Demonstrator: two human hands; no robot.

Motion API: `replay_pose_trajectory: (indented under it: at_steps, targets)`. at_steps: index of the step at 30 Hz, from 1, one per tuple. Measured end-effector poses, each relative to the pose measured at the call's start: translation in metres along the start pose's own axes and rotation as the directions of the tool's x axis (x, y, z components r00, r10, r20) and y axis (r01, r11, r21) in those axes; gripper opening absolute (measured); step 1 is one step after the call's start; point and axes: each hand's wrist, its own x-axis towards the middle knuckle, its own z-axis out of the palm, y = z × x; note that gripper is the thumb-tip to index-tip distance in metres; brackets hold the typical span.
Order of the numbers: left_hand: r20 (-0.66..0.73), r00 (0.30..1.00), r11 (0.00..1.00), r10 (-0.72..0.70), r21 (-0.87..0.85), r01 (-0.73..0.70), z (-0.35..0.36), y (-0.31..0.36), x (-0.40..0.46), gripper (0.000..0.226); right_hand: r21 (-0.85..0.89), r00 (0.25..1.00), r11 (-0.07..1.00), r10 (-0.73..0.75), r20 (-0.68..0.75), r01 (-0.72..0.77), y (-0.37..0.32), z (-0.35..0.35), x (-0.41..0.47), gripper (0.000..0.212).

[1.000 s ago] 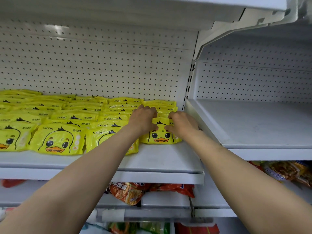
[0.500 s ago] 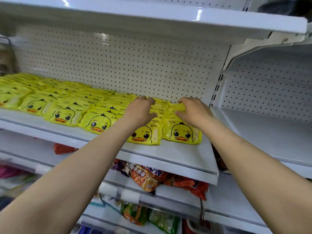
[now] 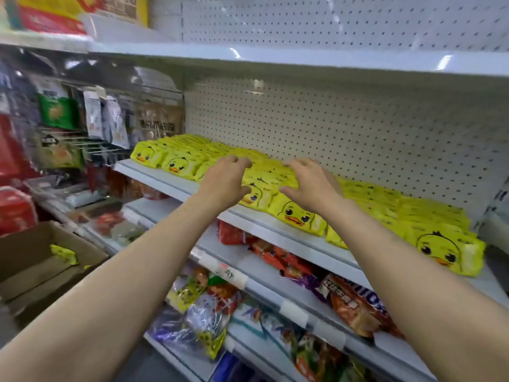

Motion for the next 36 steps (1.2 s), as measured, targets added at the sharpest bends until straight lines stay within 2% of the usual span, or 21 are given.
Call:
replay_pose_trajectory:
  at_steps: [8, 13, 24, 28, 36]
  targets:
    - [-0.018, 0.988, 0.976, -0.152, 0.153, 0.152, -0.069, -0.196, -0.063, 0.058, 0.127, 0.987, 0.979, -0.158, -0.009, 0.157, -0.190, 0.067, 0.060, 0.058]
    - [-0.033, 0.960, 0.938, -0.277, 0.206, 0.278, -0.099, -0.295, -0.106, 0.053, 0.193, 0.963, 0.949, -0.263, 0.052, 0.249, -0.296, 0.104, 0.087, 0.054]
    - [-0.086, 0.891, 0.847, -0.446, 0.282, 0.451, -0.111, -0.496, -0.144, 0.050, 0.300, 0.883, 0.859, -0.459, 0.094, 0.415, -0.466, 0.210, 0.175, 0.057]
    - [-0.066, 0.871, 0.825, -0.488, 0.290, 0.484, -0.098, -0.580, -0.130, 0.052, 0.336, 0.871, 0.843, -0.478, 0.112, 0.420, -0.520, 0.265, 0.229, 0.058]
    - [0.052, 0.819, 0.798, -0.571, 0.270, 0.539, -0.056, -0.722, -0.090, 0.045, 0.366, 0.838, 0.866, -0.456, 0.301, 0.340, -0.596, 0.387, 0.327, 0.058]
